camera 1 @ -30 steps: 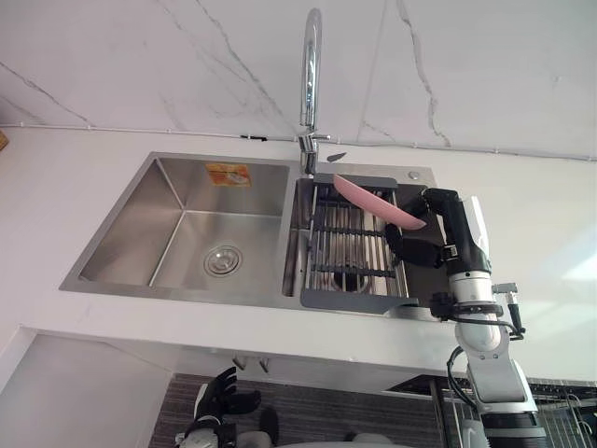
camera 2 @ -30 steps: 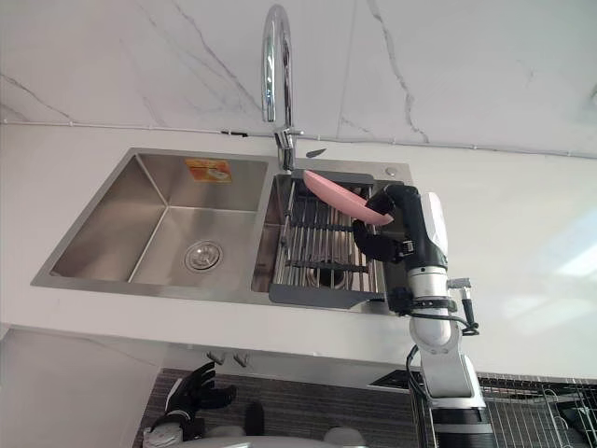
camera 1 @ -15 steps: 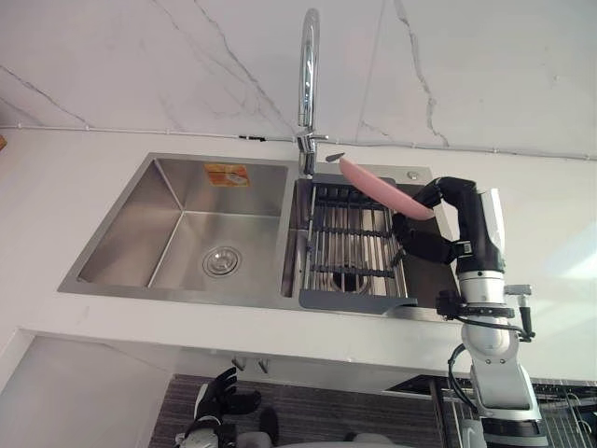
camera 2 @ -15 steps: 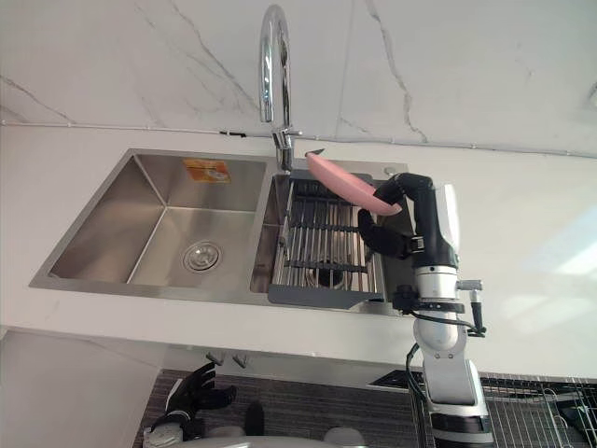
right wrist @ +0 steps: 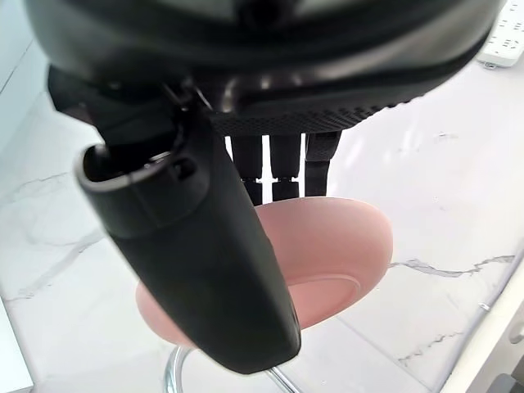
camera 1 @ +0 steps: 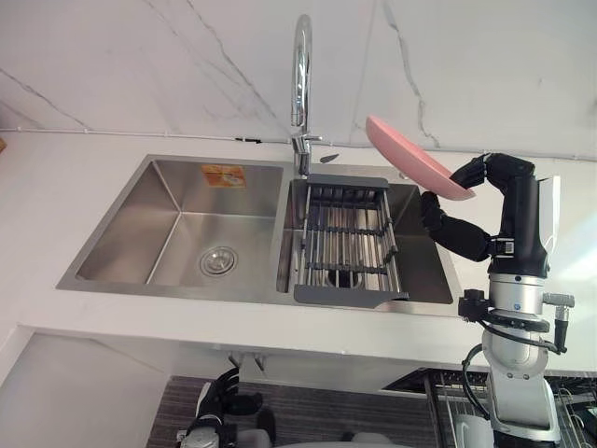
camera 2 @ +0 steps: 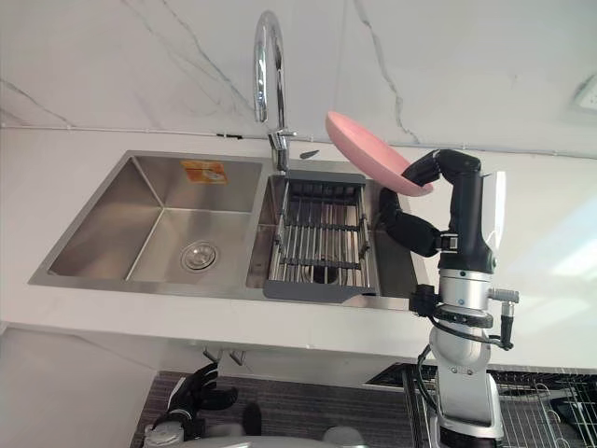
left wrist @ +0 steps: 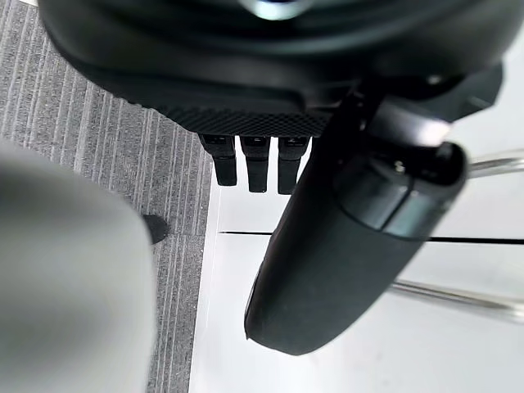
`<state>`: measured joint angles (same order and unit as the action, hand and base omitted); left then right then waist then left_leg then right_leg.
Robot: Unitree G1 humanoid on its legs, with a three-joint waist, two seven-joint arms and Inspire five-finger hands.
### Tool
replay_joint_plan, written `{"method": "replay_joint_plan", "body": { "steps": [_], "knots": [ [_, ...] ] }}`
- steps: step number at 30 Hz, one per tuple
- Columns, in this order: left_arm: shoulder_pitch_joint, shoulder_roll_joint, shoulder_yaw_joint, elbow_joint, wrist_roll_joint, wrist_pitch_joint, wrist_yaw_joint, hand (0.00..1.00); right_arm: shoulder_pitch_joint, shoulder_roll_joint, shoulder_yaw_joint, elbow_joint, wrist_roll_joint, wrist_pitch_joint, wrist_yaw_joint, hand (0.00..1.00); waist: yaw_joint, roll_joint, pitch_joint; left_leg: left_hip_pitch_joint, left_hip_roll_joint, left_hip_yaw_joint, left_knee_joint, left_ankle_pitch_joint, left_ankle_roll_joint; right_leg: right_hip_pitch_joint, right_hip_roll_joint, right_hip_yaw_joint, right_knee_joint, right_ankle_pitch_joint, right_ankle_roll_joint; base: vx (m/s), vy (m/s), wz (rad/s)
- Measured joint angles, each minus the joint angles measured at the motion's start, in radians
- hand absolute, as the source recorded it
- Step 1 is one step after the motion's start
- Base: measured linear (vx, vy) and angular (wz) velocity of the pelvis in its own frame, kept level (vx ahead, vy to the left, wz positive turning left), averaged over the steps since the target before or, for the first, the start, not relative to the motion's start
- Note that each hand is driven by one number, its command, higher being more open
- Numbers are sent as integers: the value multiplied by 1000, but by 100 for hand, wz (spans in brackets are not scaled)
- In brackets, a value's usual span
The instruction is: Walk over to the sink, pick up the cup, carry it to the dishwasher, place the cup inside the dishwasher, then close the dishwasher door
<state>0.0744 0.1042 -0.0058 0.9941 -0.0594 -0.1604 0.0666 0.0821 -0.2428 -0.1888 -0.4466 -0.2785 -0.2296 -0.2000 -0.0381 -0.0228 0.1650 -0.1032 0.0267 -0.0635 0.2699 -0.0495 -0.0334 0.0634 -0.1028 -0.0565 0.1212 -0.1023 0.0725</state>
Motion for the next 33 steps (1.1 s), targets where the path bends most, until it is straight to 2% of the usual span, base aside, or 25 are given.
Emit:
{"method": "replay_joint_plan", "body": {
  "steps": [1,2,3,5,9,10,11,12,13,14,15,17,18,19,20,22,24,33],
  "knots": [
    [-11,-9,0,8,0,3,5,90,-13,-8,3,-1,0,-6,0,30,2,27,-1,-33,3,-81,124,-78,-14,-27,18,45,19,2,2,-48,93,-111],
    [-8,-21,-3,35,2,3,14,90,-9,-19,3,-2,0,-10,-2,30,-4,48,-5,-28,13,-131,138,-144,-38,-54,45,85,37,1,9,-49,111,-108],
    [-11,-22,-1,41,0,4,14,90,-5,-12,2,-1,-1,-11,-5,30,-9,53,-5,-26,14,-125,139,-155,-36,-62,46,107,46,1,13,-64,165,-88],
    [-14,-14,-1,40,-3,7,15,90,38,-1,0,-11,-26,-11,-14,30,-27,32,2,-27,1,-65,126,-154,-26,-95,29,168,47,16,34,-84,161,-70],
    [-16,-12,19,39,-22,9,29,90,44,2,51,-10,-111,-1,-16,30,-23,25,9,-39,2,78,138,-165,3,-166,27,311,26,60,38,-87,148,-110],
    [-17,-5,22,39,-22,9,41,90,44,2,80,-9,-130,4,-16,30,-24,20,12,-44,9,119,152,-174,14,-190,30,328,24,76,13,-90,149,-118],
    [-17,-3,28,42,-20,9,48,90,44,1,94,-7,-148,11,-16,30,-25,25,12,-42,19,147,144,-169,31,-194,28,320,1,78,-62,-104,134,-112],
    [-18,-11,39,44,-22,10,52,90,43,0,104,-4,-158,15,-16,30,-22,34,18,-30,41,185,119,-159,46,-196,14,248,-9,72,-155,-93,90,-108],
    [-24,-10,59,44,-22,8,55,90,35,-1,120,-1,-167,18,-17,30,-6,35,32,-14,63,230,108,-150,47,-233,2,166,107,53,-109,-117,82,-117],
    [-24,-2,76,49,-28,12,60,90,36,-1,142,3,-194,18,-16,30,-2,26,33,4,74,267,103,-150,48,-250,-22,74,238,19,-95,-86,56,-108],
    [-24,11,83,64,-39,15,61,90,36,-1,158,3,-215,16,-16,30,-3,17,28,16,76,293,92,-149,47,-232,-40,9,306,-16,-97,-75,30,-84],
    [-14,34,78,69,-37,14,61,90,38,-1,163,3,-246,4,-16,30,2,0,19,26,75,330,75,-146,40,-172,-50,-48,277,-58,-70,-38,-56,-68],
    [-7,47,78,67,-37,11,61,90,40,-1,164,4,-267,0,-15,30,4,-13,12,26,71,354,70,-151,32,-125,-49,-52,166,-75,-39,-23,-106,-61],
    [-4,48,79,71,-37,12,65,90,45,-4,162,6,-271,0,-16,30,4,-12,12,26,76,361,70,-150,27,-112,-44,-48,117,-54,5,2,-116,-54],
    [15,46,85,72,-37,13,79,90,69,-3,153,18,-275,4,-16,30,-1,-2,4,32,83,356,62,-141,15,-91,-20,-39,62,-18,7,34,-76,-34],
    [48,50,88,72,-37,13,88,90,117,-3,136,34,-275,18,-16,30,-1,0,1,67,96,355,46,-135,6,-41,4,-21,-2,18,5,95,-76,-37],
    [75,50,89,72,-37,14,90,90,154,-2,113,40,-275,29,-16,30,-2,1,-4,97,96,355,22,-133,3,-11,13,-5,-40,36,4,79,-51,-32],
    [107,44,74,73,-18,11,89,90,237,52,7,51,-275,36,-26,30,-5,-5,-36,138,57,359,-25,-124,7,33,-9,5,-112,72,18,1,33,-3]
  ]
}}
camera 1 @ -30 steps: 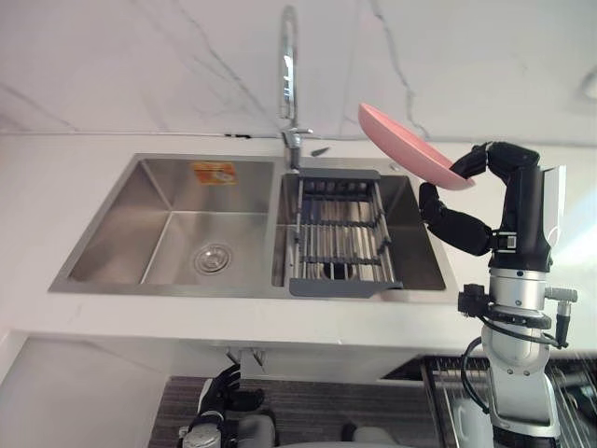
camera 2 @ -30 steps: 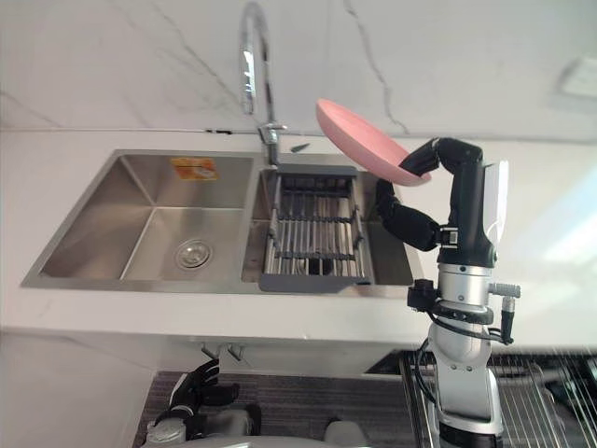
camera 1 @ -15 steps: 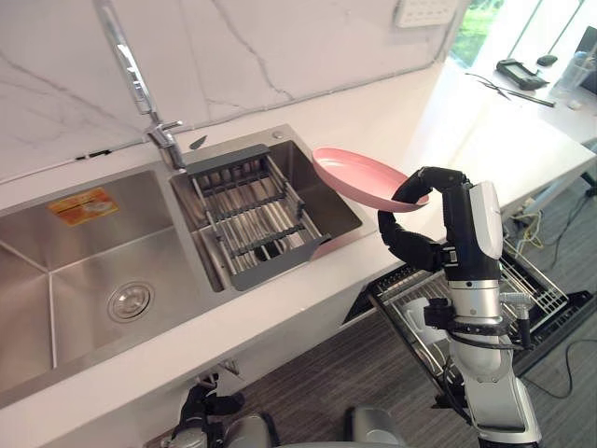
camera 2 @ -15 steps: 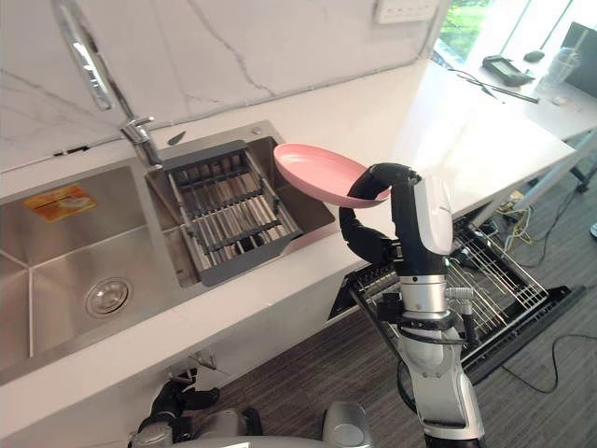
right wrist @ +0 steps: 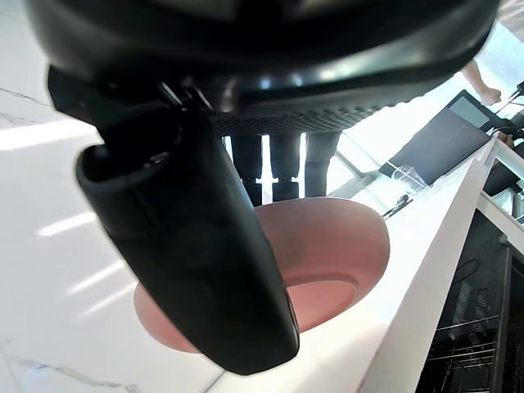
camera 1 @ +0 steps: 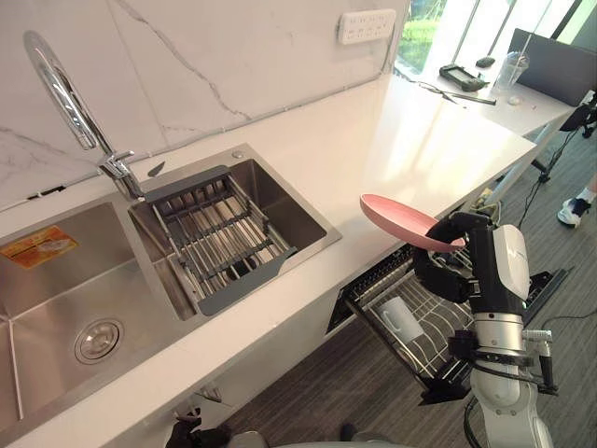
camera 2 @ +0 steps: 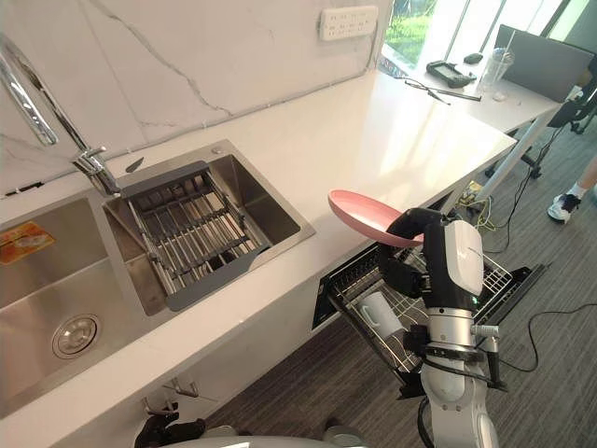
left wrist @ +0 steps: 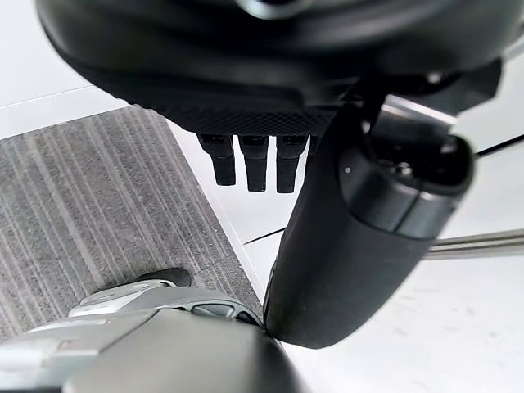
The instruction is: Walk over to the sink, pick up the cup, carry it to the dishwasher, place the cup inside the dishwasher, then close the dishwasher door
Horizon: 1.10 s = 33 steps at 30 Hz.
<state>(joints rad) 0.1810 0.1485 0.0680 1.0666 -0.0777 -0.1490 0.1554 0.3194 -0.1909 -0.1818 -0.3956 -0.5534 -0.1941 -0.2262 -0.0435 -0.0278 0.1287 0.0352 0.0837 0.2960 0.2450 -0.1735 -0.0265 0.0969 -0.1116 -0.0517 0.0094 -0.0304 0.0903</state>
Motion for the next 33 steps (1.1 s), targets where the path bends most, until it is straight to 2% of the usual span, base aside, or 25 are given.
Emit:
{"method": "replay_joint_plan", "body": {
  "steps": [4,9,14,18,25,29,33],
  "knots": [
    [-1,-1,-12,9,2,-9,-3,90,6,-1,-58,39,1,6,-22,30,-3,2,-8,4,-18,-1,-15,10,10,4,-14,-2,-16,9,9,-44,35,0],
    [0,-5,-31,18,8,-11,-11,90,6,-1,-162,122,6,41,-38,30,-6,18,-17,5,-34,-9,-32,17,16,0,-25,-4,-22,10,11,-31,18,2],
    [0,-19,-36,28,22,-18,-25,90,4,-2,-279,175,15,65,-73,30,-25,51,-28,-33,-55,-49,-53,25,23,-40,-32,-11,-23,10,12,13,6,4],
    [-4,-29,-38,29,22,-18,-29,90,1,-5,-335,240,25,78,-88,30,-28,75,-21,-38,-60,-74,-68,30,25,-43,-32,-22,-29,10,15,61,-13,8],
    [-27,-47,-60,14,23,-17,-31,90,-78,-37,-357,400,105,86,-91,30,-30,130,32,-64,-62,-101,-69,36,23,-61,-31,-37,-24,10,15,3,-18,6],
    [-35,-64,-75,-16,21,-20,-32,90,-142,-84,-364,491,171,106,-101,30,-31,174,77,-103,-62,-104,-69,51,23,-115,-33,-35,17,-1,15,-62,-21,2],
    [-41,-72,-75,-36,20,-31,-35,90,-200,-106,-364,527,218,108,-107,30,-40,195,114,-132,-61,-104,-70,63,22,-164,-33,-30,54,-10,14,-57,-22,0]
  ]
}}
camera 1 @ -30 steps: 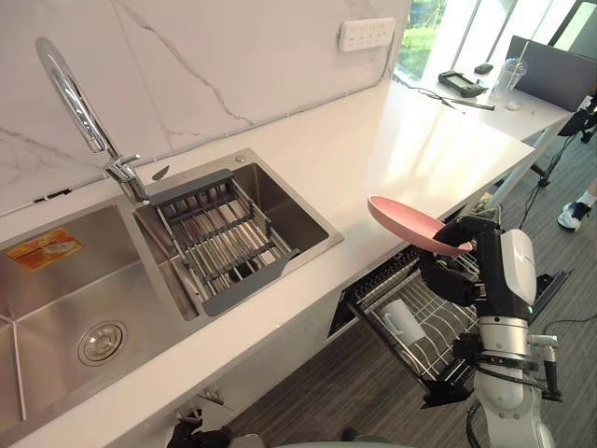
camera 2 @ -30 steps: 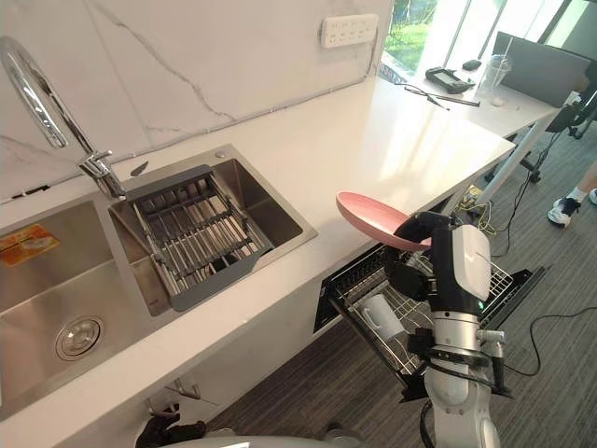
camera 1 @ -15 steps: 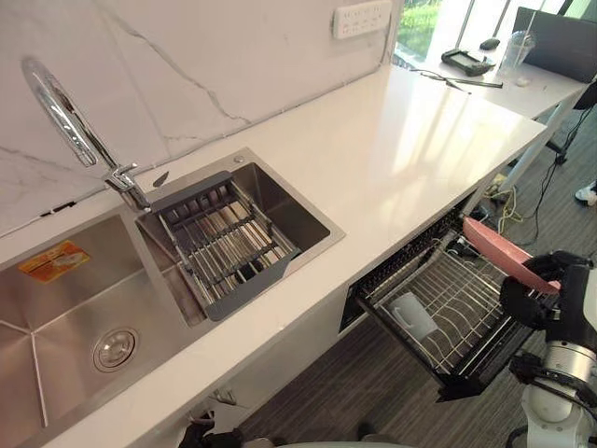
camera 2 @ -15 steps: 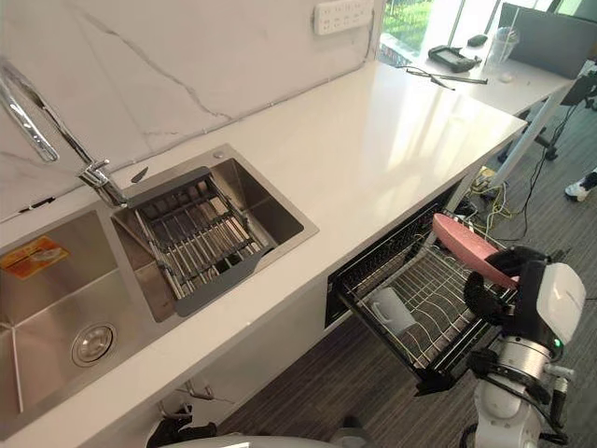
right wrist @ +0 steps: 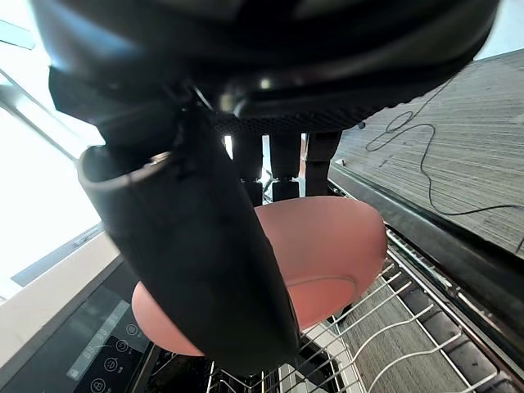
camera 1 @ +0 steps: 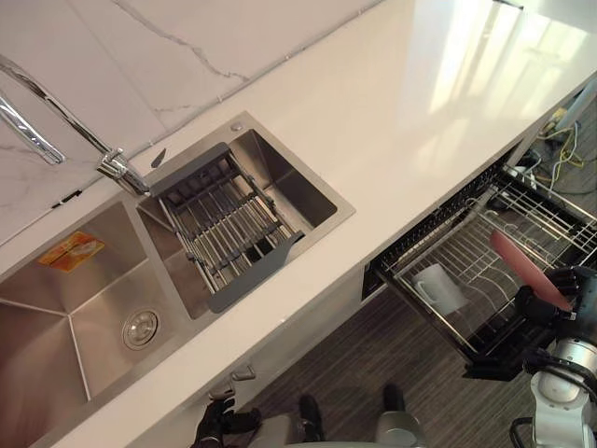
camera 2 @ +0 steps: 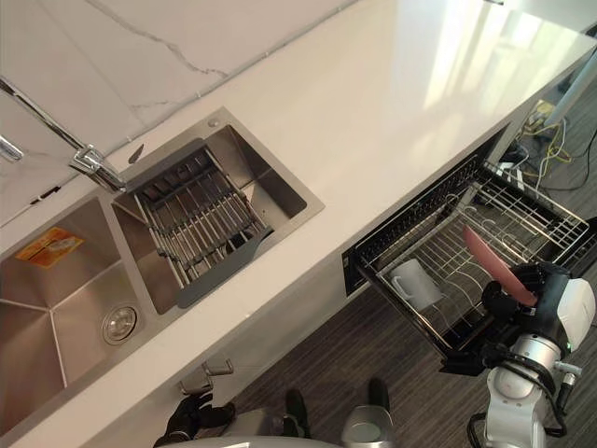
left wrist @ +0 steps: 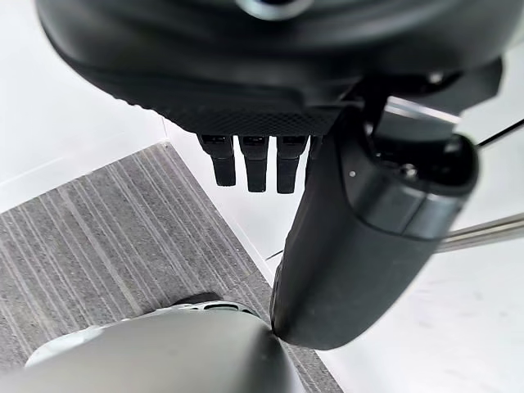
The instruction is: Walk over to the sink, pick up the cup, carry it to the dishwasher, place the cup inside the dishwasher, then close the dishwasher door
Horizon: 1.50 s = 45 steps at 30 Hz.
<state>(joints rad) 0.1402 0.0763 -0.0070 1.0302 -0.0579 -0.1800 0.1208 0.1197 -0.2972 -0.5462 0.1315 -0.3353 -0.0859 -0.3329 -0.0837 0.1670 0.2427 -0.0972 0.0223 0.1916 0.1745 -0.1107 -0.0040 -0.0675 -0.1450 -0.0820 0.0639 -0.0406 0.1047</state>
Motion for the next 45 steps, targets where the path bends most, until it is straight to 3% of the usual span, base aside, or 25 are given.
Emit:
{"method": "replay_joint_plan", "body": {
  "steps": [13,14,30,40,45],
  "knots": [
    [-54,0,0,-21,-15,-23,-5,90,-191,-85,26,156,70,-1,-12,30,-4,32,121,-64,-1,12,-1,9,1,-102,-1,28,53,-6,2,-19,-3,-4],
    [-57,0,0,-21,-22,-23,-5,90,-208,-102,37,184,78,-1,-14,90,-3,34,124,-68,-1,12,-1,9,1,-108,-1,30,56,-6,2,0,0,0],
    [-69,0,-21,-34,-30,-24,6,90,-302,-138,103,279,110,-3,-30,90,-8,49,156,-87,-10,0,-17,30,2,-129,-9,21,60,-3,4,-21,-4,2],
    [-69,-1,-21,-40,-29,-23,4,90,-192,-76,101,37,111,-16,-33,90,-13,47,157,-58,-16,-8,-26,33,8,-88,-18,17,40,10,16,-16,6,2],
    [-69,7,-19,-39,-29,-21,-7,90,-138,-46,104,-46,159,-45,21,90,-14,31,152,-48,-23,-8,-26,37,13,-70,-20,17,20,26,19,-54,15,0]
  ]
}}
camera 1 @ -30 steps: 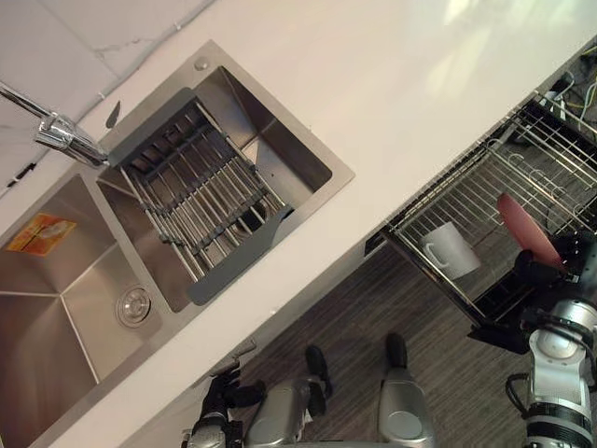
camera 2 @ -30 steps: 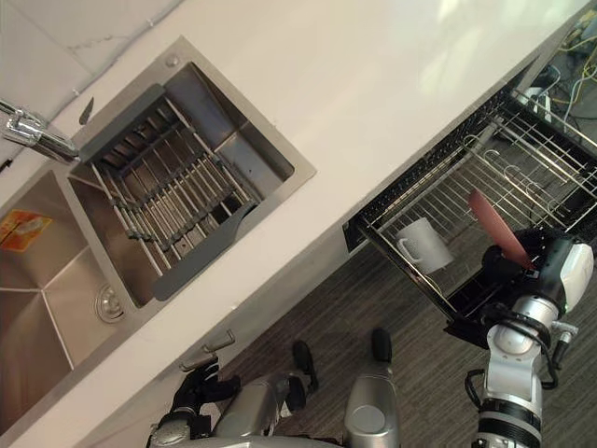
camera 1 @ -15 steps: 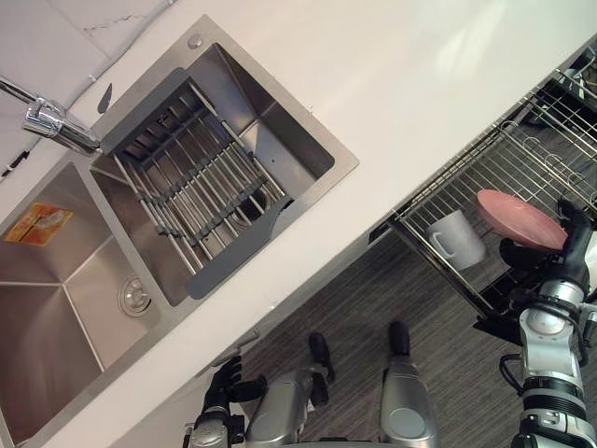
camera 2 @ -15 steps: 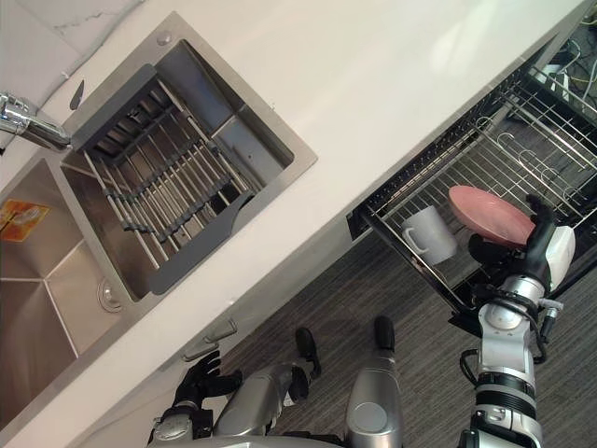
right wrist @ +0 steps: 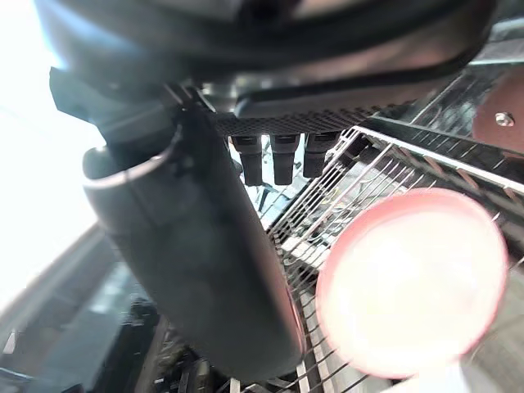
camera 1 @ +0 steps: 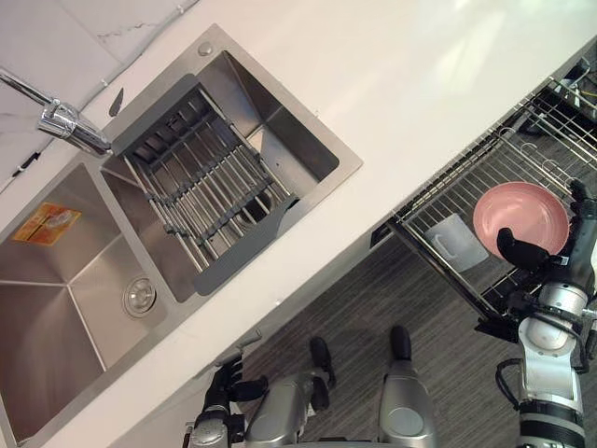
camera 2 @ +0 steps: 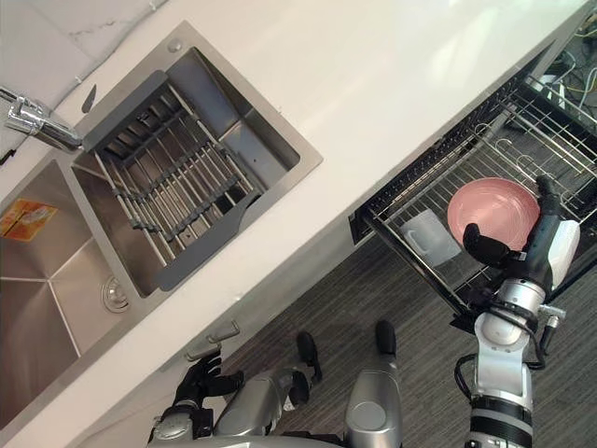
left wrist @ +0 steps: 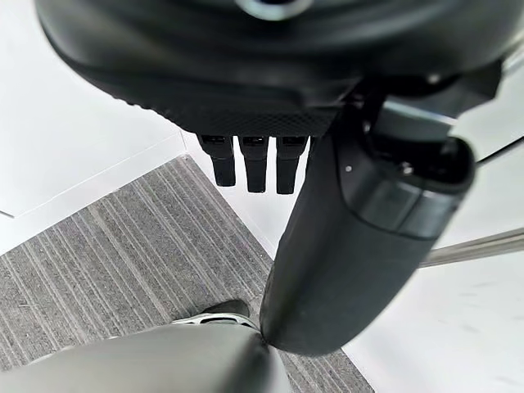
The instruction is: Walk over to the sink, pick up the cup, carry it to the dishwasher, place the cup inside the dishwasher, then close the dishwasher door
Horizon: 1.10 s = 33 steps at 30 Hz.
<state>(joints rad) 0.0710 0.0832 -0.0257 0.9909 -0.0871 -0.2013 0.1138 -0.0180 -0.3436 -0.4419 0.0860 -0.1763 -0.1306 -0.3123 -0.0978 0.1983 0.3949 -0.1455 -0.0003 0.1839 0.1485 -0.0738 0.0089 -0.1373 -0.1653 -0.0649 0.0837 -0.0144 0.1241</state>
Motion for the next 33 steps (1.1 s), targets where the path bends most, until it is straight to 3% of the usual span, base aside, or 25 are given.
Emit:
{"method": "replay_joint_plan", "body": {
  "steps": [8,15,19,24,26,33],
  "knots": [
    [0,27,27,-1,3,8,-19,90,43,77,16,-139,60,-39,52,90,-1,-72,-26,23,-2,4,-13,8,5,29,-1,8,-35,18,-1,-42,1,-2],
    [4,27,71,1,8,25,-29,90,106,138,-21,-231,78,-71,76,90,-1,-115,-70,61,-5,-3,-40,8,5,72,0,1,-64,19,-1,14,-4,2],
    [13,26,95,1,8,28,-29,90,118,195,-88,-234,147,-71,76,90,-2,-130,-84,78,-6,-4,-48,7,4,87,0,1,-68,18,-2,3,-1,2],
    [27,23,122,31,9,44,-27,90,200,221,-150,-204,266,-84,75,90,-1,-146,-151,95,-11,-5,-54,7,3,108,1,-1,-84,18,-2,0,0,0],
    [46,17,146,31,9,45,-27,90,227,234,-194,-134,357,-91,75,90,0,-155,-195,99,-11,-4,-57,6,2,110,1,-1,-86,17,-3,-16,-7,-1],
    [95,-6,187,29,6,65,-27,90,307,283,-240,13,629,-91,94,90,0,-159,-256,133,-3,25,-79,4,-3,116,4,23,-77,8,-10,-23,-4,-12]
  ]
}}
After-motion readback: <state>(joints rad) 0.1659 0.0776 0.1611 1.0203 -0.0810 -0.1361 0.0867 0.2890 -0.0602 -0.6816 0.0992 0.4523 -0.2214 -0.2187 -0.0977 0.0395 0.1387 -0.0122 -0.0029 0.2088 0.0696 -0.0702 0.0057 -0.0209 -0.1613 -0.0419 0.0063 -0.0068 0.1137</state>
